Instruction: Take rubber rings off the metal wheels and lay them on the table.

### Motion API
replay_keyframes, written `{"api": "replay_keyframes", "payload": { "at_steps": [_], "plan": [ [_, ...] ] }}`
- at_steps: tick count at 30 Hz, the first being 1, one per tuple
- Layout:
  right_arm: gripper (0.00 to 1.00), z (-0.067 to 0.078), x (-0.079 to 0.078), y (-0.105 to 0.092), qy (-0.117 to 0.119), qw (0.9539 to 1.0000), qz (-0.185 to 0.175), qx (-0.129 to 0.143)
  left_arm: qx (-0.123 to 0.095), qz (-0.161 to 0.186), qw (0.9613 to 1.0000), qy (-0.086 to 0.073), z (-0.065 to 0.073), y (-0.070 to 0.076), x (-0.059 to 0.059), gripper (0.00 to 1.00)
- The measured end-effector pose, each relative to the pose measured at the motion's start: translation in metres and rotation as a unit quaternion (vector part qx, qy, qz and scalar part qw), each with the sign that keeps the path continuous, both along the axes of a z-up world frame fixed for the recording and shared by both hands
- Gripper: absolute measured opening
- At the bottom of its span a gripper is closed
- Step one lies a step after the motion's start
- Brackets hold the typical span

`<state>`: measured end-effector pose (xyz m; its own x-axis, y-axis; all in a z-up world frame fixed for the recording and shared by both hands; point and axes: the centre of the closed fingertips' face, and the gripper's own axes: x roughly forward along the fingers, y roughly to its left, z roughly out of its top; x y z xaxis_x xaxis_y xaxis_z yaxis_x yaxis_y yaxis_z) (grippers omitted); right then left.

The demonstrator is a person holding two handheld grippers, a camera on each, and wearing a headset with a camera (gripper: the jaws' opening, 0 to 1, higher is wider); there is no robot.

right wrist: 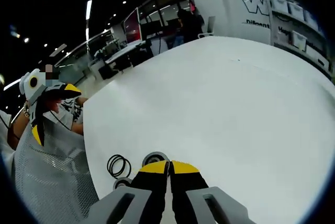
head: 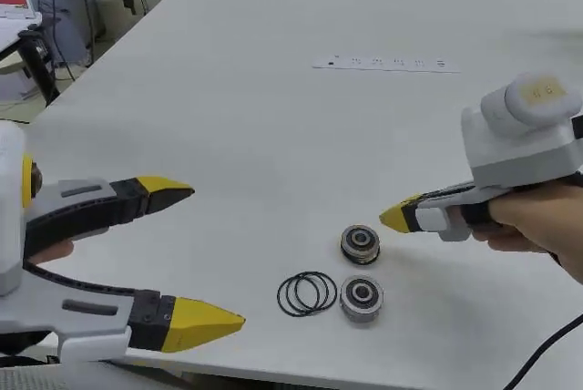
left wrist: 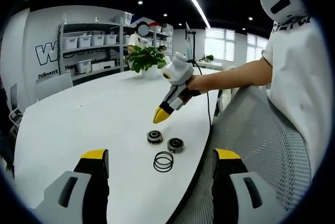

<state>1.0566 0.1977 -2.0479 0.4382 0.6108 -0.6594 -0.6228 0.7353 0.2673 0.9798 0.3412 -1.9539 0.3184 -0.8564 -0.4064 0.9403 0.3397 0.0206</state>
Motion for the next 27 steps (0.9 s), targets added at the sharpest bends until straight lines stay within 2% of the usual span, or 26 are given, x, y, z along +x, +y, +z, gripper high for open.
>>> {"api": "replay_keyframes", "payload": {
  "at_steps": [3, 6, 9, 13, 19, 23, 27],
  "plan": [
    [0.00, -0.003, -0.002, -0.003, 0.004, 1.0000, 0.000, -0.006, 0.008, -0.014, 0.9996, -0.023, 0.011, -0.007, 0.006, 0.79],
    [0.00, -0.006, -0.003, -0.004, 0.006, 0.9999, 0.001, -0.010, 0.006, -0.029, 0.9990, -0.034, 0.022, -0.016, 0.011, 0.79],
    [0.00, -0.010, -0.005, -0.004, 0.011, 0.9999, 0.004, -0.012, 0.014, -0.046, 0.9974, -0.053, 0.030, -0.024, 0.017, 0.79],
    [0.00, -0.015, -0.007, -0.005, 0.010, 0.9995, 0.013, -0.027, 0.014, -0.067, 0.9951, -0.072, 0.040, -0.038, 0.026, 0.77],
    [0.06, -0.022, -0.009, -0.006, 0.017, 0.9990, 0.022, -0.035, 0.016, -0.098, 0.9918, -0.081, 0.044, -0.060, 0.038, 0.75],
    [0.08, -0.024, -0.012, -0.003, 0.015, 0.9984, 0.036, -0.040, 0.009, -0.114, 0.9898, -0.084, 0.047, -0.076, 0.047, 0.72],
    [0.12, -0.026, -0.015, 0.000, 0.016, 0.9976, 0.051, -0.044, 0.017, -0.132, 0.9873, -0.087, 0.043, -0.090, 0.052, 0.70]
  ]
}}
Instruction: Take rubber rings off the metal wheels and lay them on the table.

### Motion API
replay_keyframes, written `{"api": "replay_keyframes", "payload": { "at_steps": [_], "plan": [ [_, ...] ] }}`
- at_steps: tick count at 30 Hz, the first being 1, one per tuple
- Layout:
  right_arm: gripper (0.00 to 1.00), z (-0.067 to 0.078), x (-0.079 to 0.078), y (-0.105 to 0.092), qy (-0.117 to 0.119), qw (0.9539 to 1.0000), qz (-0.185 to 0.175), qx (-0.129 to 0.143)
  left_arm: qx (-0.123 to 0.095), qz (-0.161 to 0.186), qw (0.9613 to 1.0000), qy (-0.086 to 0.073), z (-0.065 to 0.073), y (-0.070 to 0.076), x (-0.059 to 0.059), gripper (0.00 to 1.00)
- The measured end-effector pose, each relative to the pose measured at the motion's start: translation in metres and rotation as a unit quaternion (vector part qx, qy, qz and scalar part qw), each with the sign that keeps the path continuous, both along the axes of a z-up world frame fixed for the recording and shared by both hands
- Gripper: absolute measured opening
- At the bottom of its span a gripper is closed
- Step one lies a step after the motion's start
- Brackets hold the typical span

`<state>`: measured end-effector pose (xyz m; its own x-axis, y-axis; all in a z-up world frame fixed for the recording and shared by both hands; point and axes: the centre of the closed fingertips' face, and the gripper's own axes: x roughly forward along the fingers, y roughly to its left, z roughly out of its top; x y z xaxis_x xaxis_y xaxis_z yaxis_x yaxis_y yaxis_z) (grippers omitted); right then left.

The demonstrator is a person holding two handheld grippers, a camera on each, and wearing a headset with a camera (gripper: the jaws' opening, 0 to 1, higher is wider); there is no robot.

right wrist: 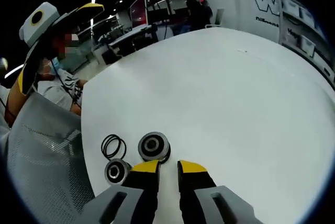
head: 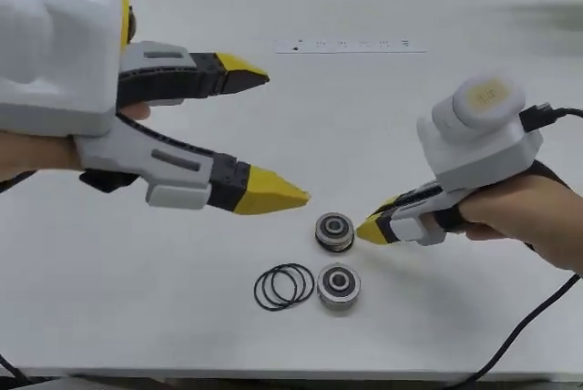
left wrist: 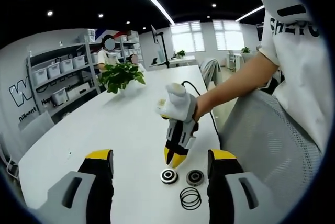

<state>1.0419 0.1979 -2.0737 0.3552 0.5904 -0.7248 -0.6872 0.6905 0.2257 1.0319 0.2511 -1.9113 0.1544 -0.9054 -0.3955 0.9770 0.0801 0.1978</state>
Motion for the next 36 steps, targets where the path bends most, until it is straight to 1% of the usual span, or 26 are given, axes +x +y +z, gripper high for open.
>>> {"api": "replay_keyframes", "payload": {
  "at_steps": [1, 5, 8, 10, 11, 13, 15, 16, 19, 20, 23, 24, 26, 28, 29, 31, 32, 34, 36],
  "plan": [
    [0.13, 0.000, 0.000, 0.001, -0.001, 1.0000, 0.004, -0.001, 0.001, -0.004, 1.0000, -0.001, -0.001, -0.002, 0.001, 0.69],
    [0.14, -0.002, -0.001, 0.004, -0.011, 0.9996, 0.026, -0.003, -0.006, -0.022, 0.9997, -0.001, -0.004, -0.018, 0.004, 0.65],
    [0.17, -0.002, -0.003, 0.006, -0.015, 0.9994, 0.031, -0.004, -0.008, -0.026, 0.9996, -0.001, -0.009, -0.025, 0.007, 0.60],
    [0.19, -0.002, -0.004, 0.009, -0.022, 0.9990, 0.040, -0.002, -0.007, -0.027, 0.9996, -0.002, -0.017, -0.031, 0.011, 0.57],
    [0.19, -0.002, -0.004, 0.010, -0.022, 0.9988, 0.043, -0.001, -0.003, -0.028, 0.9996, 0.000, -0.023, -0.034, 0.012, 0.56],
    [0.19, -0.003, -0.004, 0.011, -0.026, 0.9985, 0.049, -0.005, -0.001, -0.029, 0.9996, 0.003, -0.031, -0.038, 0.014, 0.55],
    [0.20, -0.003, -0.004, 0.012, -0.031, 0.9981, 0.054, -0.005, -0.002, -0.024, 0.9997, 0.007, -0.039, -0.042, 0.017, 0.53],
    [0.20, -0.003, -0.004, 0.013, -0.031, 0.9980, 0.054, -0.004, -0.003, -0.015, 0.9998, 0.010, -0.045, -0.045, 0.019, 0.53],
    [0.20, -0.005, -0.004, 0.012, -0.031, 0.9980, 0.056, -0.004, -0.001, -0.010, 0.9999, 0.012, -0.061, -0.045, 0.017, 0.51],
    [0.20, -0.005, -0.003, 0.012, -0.032, 0.9979, 0.056, -0.003, 0.001, -0.003, 0.9999, 0.015, -0.068, -0.044, 0.018, 0.50],
    [0.21, -0.005, -0.003, 0.013, -0.035, 0.9978, 0.056, -0.001, 0.007, 0.013, 0.9996, 0.023, -0.082, -0.040, 0.022, 0.46],
    [0.21, -0.004, -0.003, 0.013, -0.036, 0.9977, 0.057, 0.000, 0.006, 0.021, 0.9994, 0.026, -0.086, -0.038, 0.024, 0.45],
    [0.20, -0.005, -0.003, 0.013, -0.037, 0.9975, 0.060, 0.000, 0.008, 0.027, 0.9990, 0.034, -0.092, -0.036, 0.026, 0.44],
    [0.21, -0.006, -0.003, 0.013, -0.037, 0.9974, 0.062, -0.001, 0.012, 0.030, 0.9981, 0.052, -0.102, -0.033, 0.026, 0.41],
    [0.21, -0.007, -0.003, 0.014, -0.035, 0.9974, 0.063, 0.001, 0.018, 0.029, 0.9979, 0.056, -0.108, -0.033, 0.025, 0.39],
    [0.21, -0.007, -0.004, 0.015, -0.033, 0.9975, 0.063, 0.005, 0.038, 0.025, 0.9978, 0.048, -0.118, -0.032, 0.024, 0.36],
    [0.22, -0.007, -0.004, 0.016, -0.033, 0.9974, 0.063, 0.005, 0.038, 0.025, 0.9978, 0.049, -0.120, -0.033, 0.023, 0.35],
    [0.22, -0.006, -0.004, 0.016, -0.037, 0.9973, 0.063, 0.006, 0.039, 0.022, 0.9975, 0.054, -0.124, -0.035, 0.020, 0.34],
    [0.22, -0.004, -0.004, 0.017, -0.039, 0.9972, 0.063, 0.010, 0.044, 0.018, 0.9973, 0.056, -0.130, -0.038, 0.017, 0.31]
  ]
}}
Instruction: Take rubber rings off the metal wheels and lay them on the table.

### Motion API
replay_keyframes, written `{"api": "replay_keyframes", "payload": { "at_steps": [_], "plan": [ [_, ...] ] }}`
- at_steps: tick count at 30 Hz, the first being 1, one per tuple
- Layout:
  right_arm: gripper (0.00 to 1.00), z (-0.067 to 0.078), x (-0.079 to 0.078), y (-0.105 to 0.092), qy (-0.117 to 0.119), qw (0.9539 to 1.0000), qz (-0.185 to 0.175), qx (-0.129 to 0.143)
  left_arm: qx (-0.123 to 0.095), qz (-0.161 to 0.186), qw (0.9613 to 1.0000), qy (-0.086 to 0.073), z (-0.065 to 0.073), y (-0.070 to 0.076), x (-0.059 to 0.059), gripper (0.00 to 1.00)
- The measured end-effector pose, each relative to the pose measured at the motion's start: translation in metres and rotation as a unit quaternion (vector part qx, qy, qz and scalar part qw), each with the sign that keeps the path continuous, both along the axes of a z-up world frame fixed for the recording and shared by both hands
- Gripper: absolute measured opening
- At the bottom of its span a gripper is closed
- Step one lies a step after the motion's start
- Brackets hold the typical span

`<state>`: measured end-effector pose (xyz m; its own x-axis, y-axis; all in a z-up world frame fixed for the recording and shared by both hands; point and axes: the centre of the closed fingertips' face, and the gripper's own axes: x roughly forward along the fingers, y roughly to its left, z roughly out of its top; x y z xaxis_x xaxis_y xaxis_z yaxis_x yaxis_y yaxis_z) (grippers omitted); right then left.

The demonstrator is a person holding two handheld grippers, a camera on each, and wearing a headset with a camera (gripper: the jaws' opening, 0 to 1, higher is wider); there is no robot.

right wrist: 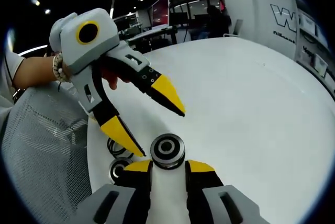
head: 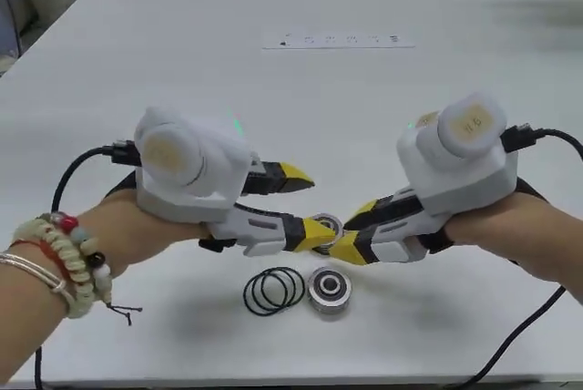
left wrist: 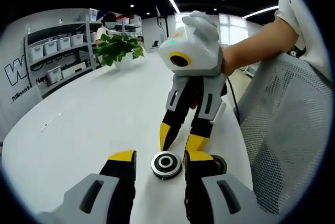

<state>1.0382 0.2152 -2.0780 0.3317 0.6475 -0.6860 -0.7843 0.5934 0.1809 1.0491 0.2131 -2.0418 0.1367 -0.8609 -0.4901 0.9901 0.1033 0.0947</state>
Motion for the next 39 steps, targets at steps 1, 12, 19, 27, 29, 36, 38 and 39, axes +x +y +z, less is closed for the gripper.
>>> {"api": "replay_keyframes", "payload": {
  "at_steps": [1, 12, 19, 27, 29, 36, 38, 39],
  "plan": [
    [0.23, 0.000, 0.000, 0.001, -0.002, 1.0000, 0.001, 0.001, 0.007, -0.002, 1.0000, -0.001, -0.004, 0.000, -0.001, 0.29],
    [0.24, -0.002, -0.001, 0.002, -0.011, 0.9998, 0.016, -0.006, 0.017, 0.006, 0.9998, 0.009, -0.016, 0.001, 0.002, 0.13],
    [0.28, -0.002, 0.000, 0.004, -0.019, 0.9995, 0.025, -0.002, 0.019, 0.003, 0.9996, 0.021, -0.019, 0.001, -0.003, 0.08],
    [0.18, 0.003, 0.001, 0.001, -0.018, 0.9995, 0.024, 0.006, 0.018, 0.000, 0.9998, 0.013, -0.018, 0.002, -0.003, 0.08],
    [0.18, 0.002, 0.002, 0.001, -0.021, 0.9994, 0.025, 0.003, 0.016, 0.001, 0.9998, 0.015, -0.018, 0.002, -0.003, 0.08],
    [0.14, -0.001, 0.000, -0.001, -0.042, 0.9976, 0.051, -0.020, 0.013, 0.002, 0.9998, 0.017, -0.018, 0.003, -0.003, 0.08],
    [0.14, -0.001, 0.000, -0.001, -0.045, 0.9972, 0.055, -0.022, 0.013, 0.002, 0.9998, 0.017, -0.018, 0.003, -0.002, 0.08],
    [0.13, -0.001, 0.000, -0.001, -0.048, 0.9968, 0.059, -0.025, 0.013, 0.002, 0.9998, 0.017, -0.018, 0.003, -0.002, 0.08]
  ]
}}
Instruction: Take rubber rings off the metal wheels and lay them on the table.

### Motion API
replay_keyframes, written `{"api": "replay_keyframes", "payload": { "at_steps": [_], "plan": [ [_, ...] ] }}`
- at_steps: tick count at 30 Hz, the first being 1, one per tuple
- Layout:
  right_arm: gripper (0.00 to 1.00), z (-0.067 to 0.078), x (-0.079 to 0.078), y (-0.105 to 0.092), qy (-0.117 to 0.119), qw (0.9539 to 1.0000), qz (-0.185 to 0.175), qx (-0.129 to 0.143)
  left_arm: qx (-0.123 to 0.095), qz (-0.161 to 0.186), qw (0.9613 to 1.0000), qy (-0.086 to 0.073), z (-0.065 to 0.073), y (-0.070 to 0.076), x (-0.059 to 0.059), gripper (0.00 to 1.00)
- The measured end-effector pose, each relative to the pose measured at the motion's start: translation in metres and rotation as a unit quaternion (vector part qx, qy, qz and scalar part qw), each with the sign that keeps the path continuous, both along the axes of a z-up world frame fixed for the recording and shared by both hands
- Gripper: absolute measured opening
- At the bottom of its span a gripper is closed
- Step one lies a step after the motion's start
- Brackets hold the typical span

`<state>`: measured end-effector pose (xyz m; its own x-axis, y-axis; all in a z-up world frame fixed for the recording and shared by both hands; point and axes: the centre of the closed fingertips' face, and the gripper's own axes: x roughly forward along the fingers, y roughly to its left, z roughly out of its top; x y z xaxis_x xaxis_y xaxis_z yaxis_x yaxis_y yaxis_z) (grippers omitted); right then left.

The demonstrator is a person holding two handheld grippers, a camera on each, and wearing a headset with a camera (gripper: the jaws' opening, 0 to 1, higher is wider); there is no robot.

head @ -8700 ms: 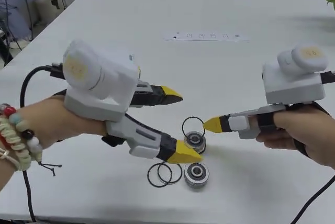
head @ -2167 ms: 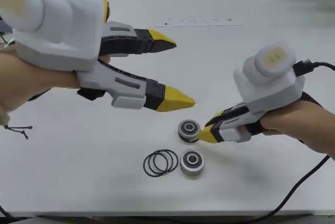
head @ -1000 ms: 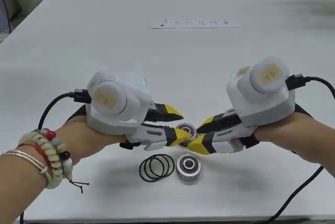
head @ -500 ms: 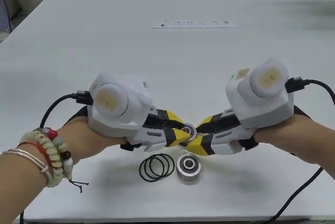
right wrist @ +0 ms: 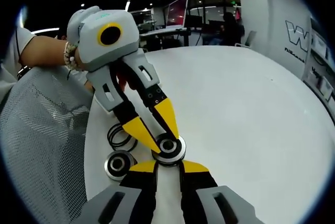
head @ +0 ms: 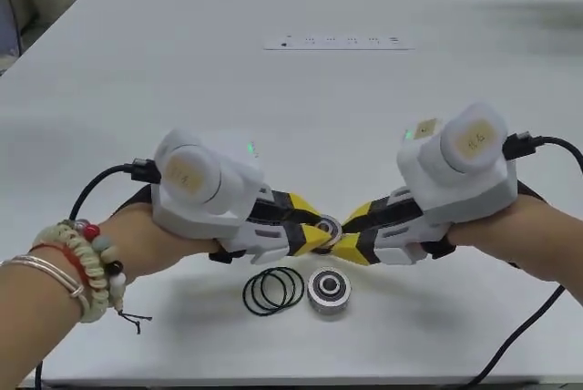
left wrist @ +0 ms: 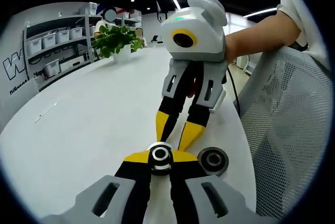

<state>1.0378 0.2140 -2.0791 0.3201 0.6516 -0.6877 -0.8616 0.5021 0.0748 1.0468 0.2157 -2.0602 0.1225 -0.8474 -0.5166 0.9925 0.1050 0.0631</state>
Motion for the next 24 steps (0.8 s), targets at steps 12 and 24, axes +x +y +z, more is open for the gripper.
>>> {"api": "replay_keyframes", "payload": {
  "at_steps": [12, 24],
  "plan": [
    [0.05, -0.0009, -0.0011, -0.0022, -0.004, 0.9999, 0.007, -0.007, -0.003, 0.002, 1.0000, 0.002, -0.0007, 0.0001, 0.0007, 0.08],
    [0.00, -0.0045, 0.0018, -0.0056, 0.011, 0.9997, -0.021, -0.007, -0.004, 0.003, 1.0000, 0.003, -0.0008, -0.0004, 0.0006, 0.08]
  ]
}}
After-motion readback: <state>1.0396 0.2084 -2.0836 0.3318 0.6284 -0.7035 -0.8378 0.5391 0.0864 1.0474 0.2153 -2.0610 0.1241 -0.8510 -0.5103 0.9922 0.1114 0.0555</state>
